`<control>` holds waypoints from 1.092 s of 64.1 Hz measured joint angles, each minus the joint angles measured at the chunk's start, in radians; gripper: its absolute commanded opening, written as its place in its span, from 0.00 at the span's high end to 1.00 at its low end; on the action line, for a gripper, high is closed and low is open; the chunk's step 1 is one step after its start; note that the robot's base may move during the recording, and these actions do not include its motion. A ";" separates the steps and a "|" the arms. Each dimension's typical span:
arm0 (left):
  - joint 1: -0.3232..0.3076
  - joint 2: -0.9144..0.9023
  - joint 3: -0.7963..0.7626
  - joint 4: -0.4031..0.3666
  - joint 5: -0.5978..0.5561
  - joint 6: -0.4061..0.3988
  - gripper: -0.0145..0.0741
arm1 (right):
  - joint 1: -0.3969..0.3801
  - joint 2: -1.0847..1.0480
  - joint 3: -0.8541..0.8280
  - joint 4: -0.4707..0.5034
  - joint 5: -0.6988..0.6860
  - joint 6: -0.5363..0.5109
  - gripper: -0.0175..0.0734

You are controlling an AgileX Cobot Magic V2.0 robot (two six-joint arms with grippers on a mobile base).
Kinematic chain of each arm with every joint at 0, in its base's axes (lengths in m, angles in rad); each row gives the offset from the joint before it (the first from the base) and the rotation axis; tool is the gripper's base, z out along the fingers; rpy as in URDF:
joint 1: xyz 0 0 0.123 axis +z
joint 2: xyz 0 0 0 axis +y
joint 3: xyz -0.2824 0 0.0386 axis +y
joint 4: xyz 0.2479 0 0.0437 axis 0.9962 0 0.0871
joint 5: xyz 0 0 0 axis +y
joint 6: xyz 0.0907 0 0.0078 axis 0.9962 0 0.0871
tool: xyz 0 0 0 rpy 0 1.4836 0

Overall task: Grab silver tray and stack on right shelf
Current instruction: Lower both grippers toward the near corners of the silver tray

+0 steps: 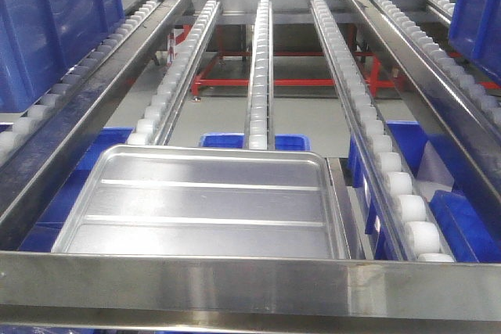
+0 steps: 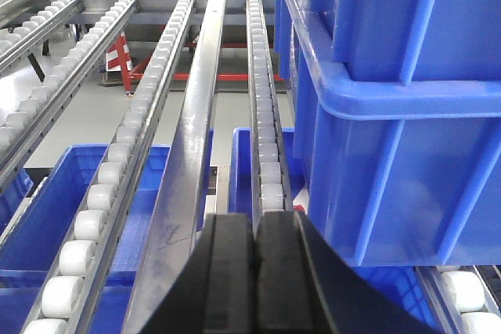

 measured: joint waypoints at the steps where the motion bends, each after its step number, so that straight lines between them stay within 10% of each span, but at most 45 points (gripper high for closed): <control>1: 0.000 0.000 0.000 0.000 0.000 0.000 0.94 | 0.000 0.000 0.000 0.000 0.000 0.000 0.75; 50: 0.000 0.000 0.000 0.000 -0.008 0.000 0.94 | 0.000 0.000 0.000 0.000 -0.061 0.000 0.75; 70: 0.000 0.000 -0.002 0.000 -0.197 0.000 0.94 | 0.000 0.000 -0.030 0.000 -0.140 0.000 0.75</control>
